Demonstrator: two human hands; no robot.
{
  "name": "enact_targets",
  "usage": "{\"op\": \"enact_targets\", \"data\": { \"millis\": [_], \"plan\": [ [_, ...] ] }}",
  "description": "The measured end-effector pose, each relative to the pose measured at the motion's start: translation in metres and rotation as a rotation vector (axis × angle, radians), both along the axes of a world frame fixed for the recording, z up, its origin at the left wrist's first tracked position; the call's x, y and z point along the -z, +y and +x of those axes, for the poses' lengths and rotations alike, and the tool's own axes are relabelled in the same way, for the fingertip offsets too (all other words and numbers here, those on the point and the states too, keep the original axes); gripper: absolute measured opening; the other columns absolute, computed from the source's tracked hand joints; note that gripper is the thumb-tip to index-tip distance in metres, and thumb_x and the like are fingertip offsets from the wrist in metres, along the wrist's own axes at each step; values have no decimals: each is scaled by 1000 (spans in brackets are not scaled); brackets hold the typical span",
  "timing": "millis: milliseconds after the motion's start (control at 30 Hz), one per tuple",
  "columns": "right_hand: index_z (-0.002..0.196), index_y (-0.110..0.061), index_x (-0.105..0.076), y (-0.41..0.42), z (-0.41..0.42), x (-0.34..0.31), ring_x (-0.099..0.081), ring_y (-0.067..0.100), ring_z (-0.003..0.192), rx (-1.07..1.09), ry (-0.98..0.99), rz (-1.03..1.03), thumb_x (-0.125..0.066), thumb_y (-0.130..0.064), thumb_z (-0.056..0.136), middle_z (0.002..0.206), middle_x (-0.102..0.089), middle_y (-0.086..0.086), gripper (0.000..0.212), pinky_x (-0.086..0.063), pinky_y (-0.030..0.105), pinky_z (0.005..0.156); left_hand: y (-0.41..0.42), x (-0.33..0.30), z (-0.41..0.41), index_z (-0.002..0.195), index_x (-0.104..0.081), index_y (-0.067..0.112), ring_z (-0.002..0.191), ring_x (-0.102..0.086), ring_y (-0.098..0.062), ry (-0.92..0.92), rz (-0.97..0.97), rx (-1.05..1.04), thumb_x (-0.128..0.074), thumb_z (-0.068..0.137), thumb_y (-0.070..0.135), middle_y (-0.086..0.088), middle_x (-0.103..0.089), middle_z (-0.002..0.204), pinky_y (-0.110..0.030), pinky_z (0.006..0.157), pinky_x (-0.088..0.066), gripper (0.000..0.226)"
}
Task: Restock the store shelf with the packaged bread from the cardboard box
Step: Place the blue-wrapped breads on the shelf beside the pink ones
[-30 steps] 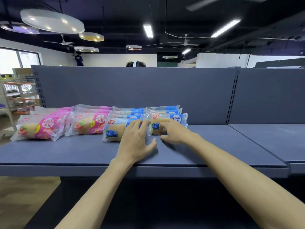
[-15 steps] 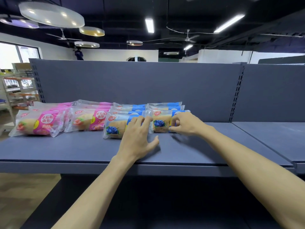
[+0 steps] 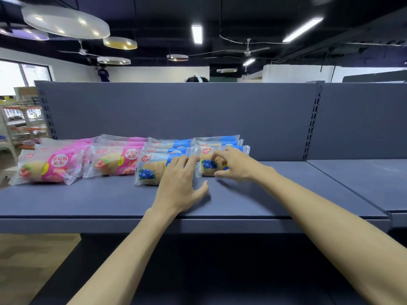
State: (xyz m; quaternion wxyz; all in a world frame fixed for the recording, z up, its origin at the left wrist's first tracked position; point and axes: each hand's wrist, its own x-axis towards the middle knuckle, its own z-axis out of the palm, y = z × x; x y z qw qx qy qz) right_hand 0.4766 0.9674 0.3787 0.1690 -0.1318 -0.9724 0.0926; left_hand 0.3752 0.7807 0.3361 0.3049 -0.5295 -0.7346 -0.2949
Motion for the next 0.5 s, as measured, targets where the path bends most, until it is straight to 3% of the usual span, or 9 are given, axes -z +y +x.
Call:
{"op": "enact_targets", "data": {
  "millis": [167, 367, 500],
  "plan": [
    [121, -29, -51, -3, -15, 4, -49, 27, 99, 28, -4, 9, -69, -35, 89, 106, -41, 3, 37, -43, 36, 82, 0, 0, 0, 116, -55, 15, 94, -47, -24, 9, 7, -9, -54, 75, 46, 0, -55, 97, -33, 82, -40, 52],
    [128, -29, -47, -3, -16, 7, -44, 25, 101, 43, 0, 9, -69, -34, 87, 106, -35, 2, 46, -41, 36, 90, 1, 0, -1, 115, -54, 17, 91, -45, -22, 13, -4, -4, -54, 75, 49, 1, -54, 96, -30, 80, -35, 51],
    [131, -36, -44, -11, -10, 11, -43, 24, 107, 68, -24, 10, -67, -33, 85, 113, -34, 1, 52, -46, 44, 96, -1, -2, 1, 113, -55, 17, 89, -43, -21, 20, -14, -3, -53, 75, 49, 1, -53, 95, -28, 77, -31, 50]
  ]
}}
